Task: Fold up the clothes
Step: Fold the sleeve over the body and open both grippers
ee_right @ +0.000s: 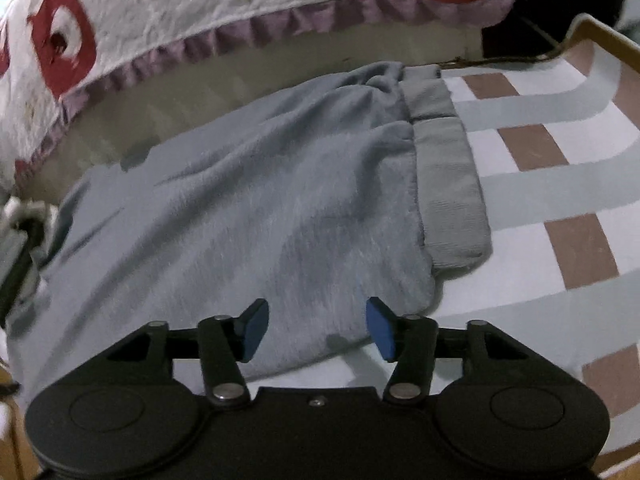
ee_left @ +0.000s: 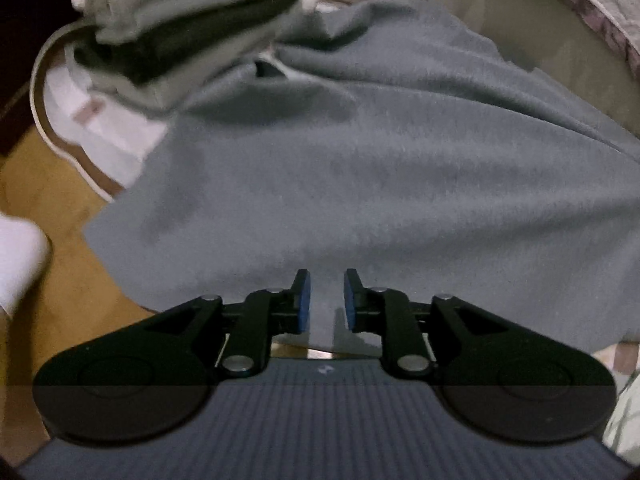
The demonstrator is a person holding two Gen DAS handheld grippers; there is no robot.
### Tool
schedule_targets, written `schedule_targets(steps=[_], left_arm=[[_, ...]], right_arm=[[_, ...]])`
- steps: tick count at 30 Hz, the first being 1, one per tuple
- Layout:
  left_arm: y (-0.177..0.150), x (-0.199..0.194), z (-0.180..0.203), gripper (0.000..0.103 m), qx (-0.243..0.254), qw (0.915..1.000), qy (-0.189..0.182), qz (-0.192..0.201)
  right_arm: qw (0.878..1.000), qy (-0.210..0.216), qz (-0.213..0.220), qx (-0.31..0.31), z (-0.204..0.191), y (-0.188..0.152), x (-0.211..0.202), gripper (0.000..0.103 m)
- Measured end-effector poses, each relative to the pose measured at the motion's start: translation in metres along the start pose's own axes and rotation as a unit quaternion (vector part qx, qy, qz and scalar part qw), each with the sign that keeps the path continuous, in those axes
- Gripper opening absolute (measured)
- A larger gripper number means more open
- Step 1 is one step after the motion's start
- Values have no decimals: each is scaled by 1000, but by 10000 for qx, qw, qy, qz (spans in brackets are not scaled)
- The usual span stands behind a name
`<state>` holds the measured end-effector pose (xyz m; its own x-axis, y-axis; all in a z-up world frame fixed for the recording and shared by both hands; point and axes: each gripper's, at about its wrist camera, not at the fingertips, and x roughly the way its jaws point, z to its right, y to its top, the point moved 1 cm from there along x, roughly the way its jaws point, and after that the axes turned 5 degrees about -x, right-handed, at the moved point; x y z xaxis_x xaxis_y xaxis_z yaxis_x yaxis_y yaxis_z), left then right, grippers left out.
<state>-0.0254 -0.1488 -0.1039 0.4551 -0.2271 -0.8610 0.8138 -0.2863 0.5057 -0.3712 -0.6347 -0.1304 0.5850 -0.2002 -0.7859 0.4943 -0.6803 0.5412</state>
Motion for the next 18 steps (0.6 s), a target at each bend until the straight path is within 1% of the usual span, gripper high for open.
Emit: schedule_targets(steps=[2, 4, 6, 7, 8, 10, 12, 13, 14, 15, 18], left_arm=[[17, -13, -8, 18, -86, 9999, -50, 87], [36, -29, -13, 18, -89, 9997, -100, 188], [58, -55, -12, 18, 90, 9989, -179, 426], [70, -68, -12, 18, 164, 9983, -225, 522], [83, -81, -12, 18, 236, 9974, -271, 617], [108, -106, -12, 18, 287, 9964, -200, 771], [124, -125, -9, 23, 431, 9946, -142, 934], [133, -134, -6, 32, 518, 9934, -125, 1017], [142, -142, -4, 34, 605, 9920, -110, 1098], [151, -148, -1, 34, 682, 9912, -139, 1127], [169, -151, 9, 34, 901, 9888, -86, 1186]], right_arm=[[9999, -97, 69, -70, 2, 1, 3, 60], [9995, -297, 139, 30, 5, 2, 4, 61], [9996, -99, 247, 30, 3, 4, -1, 61], [9996, 2, 271, -69, -1, 5, -3, 61], [9992, -1, 268, -309, -10, 6, -5, 62], [9965, -135, 314, -756, -27, 8, -5, 64], [9954, 1, 211, -939, -47, 15, -3, 64], [9961, 109, 171, -864, -54, 22, -3, 64], [9966, 220, 132, -780, -61, 30, -3, 64], [9970, 331, 93, -697, -68, 37, -3, 64], [9986, 508, 153, 64, -57, 70, -5, 64]])
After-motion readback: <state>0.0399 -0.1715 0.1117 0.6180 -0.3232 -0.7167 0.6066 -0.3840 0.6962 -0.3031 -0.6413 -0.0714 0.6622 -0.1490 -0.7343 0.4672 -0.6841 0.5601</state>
